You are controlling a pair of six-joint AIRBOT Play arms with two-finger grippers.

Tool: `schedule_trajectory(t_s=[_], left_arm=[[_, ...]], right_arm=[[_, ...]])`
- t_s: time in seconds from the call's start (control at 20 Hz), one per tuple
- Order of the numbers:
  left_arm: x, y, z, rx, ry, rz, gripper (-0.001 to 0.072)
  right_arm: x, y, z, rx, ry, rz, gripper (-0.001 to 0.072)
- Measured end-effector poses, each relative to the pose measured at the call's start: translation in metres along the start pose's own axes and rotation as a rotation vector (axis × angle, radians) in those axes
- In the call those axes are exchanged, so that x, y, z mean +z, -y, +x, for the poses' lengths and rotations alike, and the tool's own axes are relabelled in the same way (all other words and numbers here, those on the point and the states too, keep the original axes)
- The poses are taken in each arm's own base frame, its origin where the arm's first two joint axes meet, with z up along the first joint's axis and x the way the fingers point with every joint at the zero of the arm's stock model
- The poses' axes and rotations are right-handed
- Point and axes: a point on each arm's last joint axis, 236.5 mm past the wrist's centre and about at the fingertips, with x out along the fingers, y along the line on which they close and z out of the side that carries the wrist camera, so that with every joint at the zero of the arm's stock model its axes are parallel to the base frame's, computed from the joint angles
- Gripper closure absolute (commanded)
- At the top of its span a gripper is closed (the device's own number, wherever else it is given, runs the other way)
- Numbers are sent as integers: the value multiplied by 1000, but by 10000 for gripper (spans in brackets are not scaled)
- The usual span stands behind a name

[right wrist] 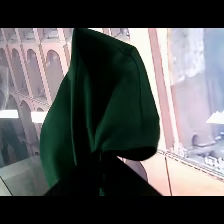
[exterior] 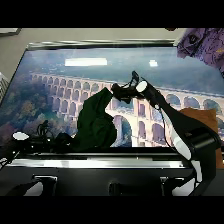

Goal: Fold the clothes and pants, and hang the long-sleeved shirts on hangers.

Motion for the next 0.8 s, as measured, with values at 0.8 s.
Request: schedule_trajectory(t_s=[0.8], left_arm=[[170, 169, -251, 75, 686, 416, 694]], right_arm=[[97, -82, -231, -123, 534, -470, 685]])
